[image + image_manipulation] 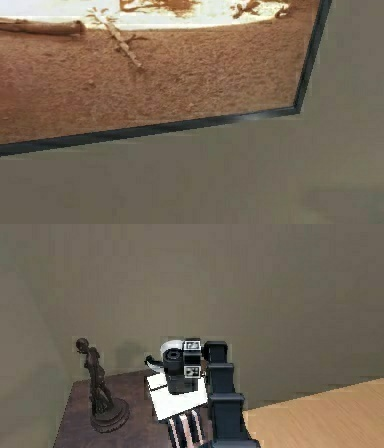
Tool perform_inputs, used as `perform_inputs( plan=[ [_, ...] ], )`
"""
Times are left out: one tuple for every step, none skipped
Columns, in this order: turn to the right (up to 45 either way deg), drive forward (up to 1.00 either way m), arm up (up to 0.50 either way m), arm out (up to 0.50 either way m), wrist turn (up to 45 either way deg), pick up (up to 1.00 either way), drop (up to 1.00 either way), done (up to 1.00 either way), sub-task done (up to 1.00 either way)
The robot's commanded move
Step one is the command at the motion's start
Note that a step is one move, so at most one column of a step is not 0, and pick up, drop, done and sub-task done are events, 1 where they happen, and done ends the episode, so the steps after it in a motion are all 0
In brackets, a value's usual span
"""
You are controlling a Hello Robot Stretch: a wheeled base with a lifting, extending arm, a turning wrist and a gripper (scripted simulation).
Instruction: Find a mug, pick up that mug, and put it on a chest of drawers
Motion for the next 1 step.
perform_inputs(
  plan=[
    [0.0, 0.0, 0.0, 0.0, 0.0, 0.0, 1.0, 0.0, 0.0]
  ],
)
